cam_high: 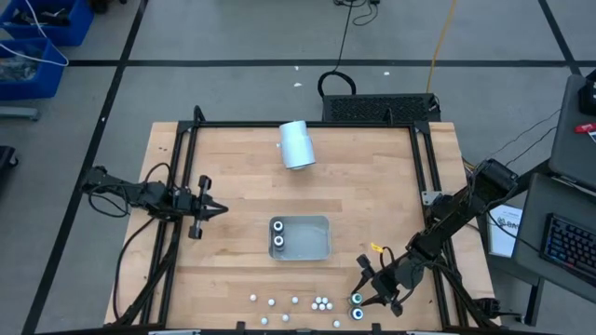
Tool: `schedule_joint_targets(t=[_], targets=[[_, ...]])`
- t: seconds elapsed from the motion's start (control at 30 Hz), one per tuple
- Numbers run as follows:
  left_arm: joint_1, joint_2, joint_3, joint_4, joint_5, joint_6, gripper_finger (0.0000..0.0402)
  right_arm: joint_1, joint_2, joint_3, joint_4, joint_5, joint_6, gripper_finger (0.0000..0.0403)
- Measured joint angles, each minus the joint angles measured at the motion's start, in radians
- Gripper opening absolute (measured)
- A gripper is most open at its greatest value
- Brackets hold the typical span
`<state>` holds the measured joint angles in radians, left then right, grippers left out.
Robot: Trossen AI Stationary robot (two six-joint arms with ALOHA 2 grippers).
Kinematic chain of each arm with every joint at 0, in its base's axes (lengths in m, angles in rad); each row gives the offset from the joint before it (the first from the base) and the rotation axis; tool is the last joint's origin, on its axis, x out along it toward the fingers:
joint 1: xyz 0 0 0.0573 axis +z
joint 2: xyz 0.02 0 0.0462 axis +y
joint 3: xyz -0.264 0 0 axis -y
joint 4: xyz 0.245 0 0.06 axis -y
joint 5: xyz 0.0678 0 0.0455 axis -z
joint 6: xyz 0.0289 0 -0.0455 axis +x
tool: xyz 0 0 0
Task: Pick & Place food coloring
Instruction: Put the big green food coloring bottle into the gray bin
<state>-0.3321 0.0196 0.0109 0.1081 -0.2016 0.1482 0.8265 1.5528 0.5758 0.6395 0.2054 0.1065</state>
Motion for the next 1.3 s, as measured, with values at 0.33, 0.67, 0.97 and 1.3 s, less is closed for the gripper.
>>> schedule_joint_targets(t=[0.33,0.67,0.97,1.3], targets=[[0.000,0.000,0.000,0.000,0.000,0.004,0.0024,-0.002,0.000,0.000,0.000,0.004,0.013,0.0159],[0.000,0.000,0.000,0.000,0.001,0.003,0.0024,-0.007,0.000,0.000,0.010,0.005,0.016,0.0164],[0.000,0.000,0.000,0.000,0.001,0.002,0.0024,-0.028,0.000,0.000,0.011,0.005,0.083,0.0161],[0.000,0.000,0.000,0.000,0.001,0.003,0.0024,-0.027,0.000,0.000,-0.021,-0.028,0.084,0.0156]])
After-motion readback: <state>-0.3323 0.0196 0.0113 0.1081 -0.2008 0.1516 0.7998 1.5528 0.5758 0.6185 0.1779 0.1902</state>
